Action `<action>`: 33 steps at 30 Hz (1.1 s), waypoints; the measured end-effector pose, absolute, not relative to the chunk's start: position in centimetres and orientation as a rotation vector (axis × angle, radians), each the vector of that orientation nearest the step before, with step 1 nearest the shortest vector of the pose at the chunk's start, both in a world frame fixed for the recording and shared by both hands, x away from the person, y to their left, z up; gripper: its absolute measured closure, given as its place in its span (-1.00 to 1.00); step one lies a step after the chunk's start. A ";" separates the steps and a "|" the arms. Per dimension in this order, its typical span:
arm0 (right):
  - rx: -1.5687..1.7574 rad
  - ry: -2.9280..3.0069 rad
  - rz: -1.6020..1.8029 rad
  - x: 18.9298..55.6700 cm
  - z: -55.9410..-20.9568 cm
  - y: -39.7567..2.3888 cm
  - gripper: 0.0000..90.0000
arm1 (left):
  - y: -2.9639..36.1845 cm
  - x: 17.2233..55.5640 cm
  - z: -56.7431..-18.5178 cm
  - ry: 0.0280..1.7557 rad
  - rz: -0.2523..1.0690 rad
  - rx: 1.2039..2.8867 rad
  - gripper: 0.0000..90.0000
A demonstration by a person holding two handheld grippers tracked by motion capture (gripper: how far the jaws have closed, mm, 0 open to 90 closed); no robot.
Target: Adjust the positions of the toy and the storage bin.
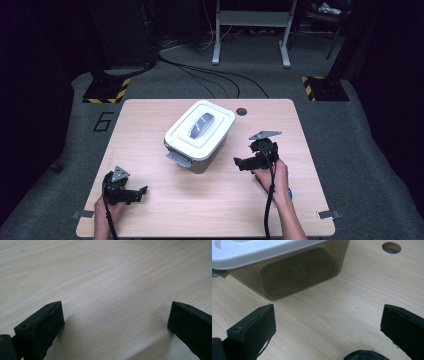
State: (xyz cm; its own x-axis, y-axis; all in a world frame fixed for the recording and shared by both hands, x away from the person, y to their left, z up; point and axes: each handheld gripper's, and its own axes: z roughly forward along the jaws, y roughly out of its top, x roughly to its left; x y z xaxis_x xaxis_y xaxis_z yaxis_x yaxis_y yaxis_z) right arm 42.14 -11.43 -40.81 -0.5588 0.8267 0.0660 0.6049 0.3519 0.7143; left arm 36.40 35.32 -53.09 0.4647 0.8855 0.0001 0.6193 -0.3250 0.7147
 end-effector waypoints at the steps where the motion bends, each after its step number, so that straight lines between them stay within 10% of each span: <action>1: 1.263 2.314 1.024 42.2 -40.6 -11.2 -1.00 | 35.3 36.4 -53.1 1.247 0.523 2.062 -0.99; 33: 1.174 2.381 0.908 48.0 -39.0 -1.1 -0.96 | 35.3 36.4 -53.1 1.246 0.529 2.054 -0.98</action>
